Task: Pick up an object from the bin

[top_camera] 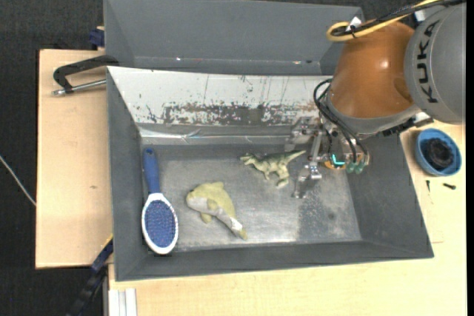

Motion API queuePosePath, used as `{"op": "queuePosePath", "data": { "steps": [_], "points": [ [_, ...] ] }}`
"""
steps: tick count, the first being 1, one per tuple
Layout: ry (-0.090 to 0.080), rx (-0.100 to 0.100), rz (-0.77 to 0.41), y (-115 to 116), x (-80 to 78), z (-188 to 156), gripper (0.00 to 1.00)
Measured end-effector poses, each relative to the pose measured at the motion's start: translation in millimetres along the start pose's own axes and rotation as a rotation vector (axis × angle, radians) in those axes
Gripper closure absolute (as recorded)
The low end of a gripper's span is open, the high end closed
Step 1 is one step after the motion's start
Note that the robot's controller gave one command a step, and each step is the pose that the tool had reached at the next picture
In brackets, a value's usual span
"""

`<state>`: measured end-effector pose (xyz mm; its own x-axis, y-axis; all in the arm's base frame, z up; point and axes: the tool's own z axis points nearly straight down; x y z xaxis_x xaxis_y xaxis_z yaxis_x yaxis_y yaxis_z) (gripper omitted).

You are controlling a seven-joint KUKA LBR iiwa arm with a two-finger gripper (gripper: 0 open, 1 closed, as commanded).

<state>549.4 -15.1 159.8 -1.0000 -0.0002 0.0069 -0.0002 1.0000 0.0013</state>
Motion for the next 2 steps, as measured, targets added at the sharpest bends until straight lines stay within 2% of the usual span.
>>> {"op": "queuePosePath", "data": {
  "steps": [1, 2],
  "points": [
    [-0.013, 0.0, -0.155, 21.7, -42.3, 87.9, 0.0],
    [-0.026, 0.001, -0.154, 21.6, -44.8, 84.2, 1.0]
  ]
}}
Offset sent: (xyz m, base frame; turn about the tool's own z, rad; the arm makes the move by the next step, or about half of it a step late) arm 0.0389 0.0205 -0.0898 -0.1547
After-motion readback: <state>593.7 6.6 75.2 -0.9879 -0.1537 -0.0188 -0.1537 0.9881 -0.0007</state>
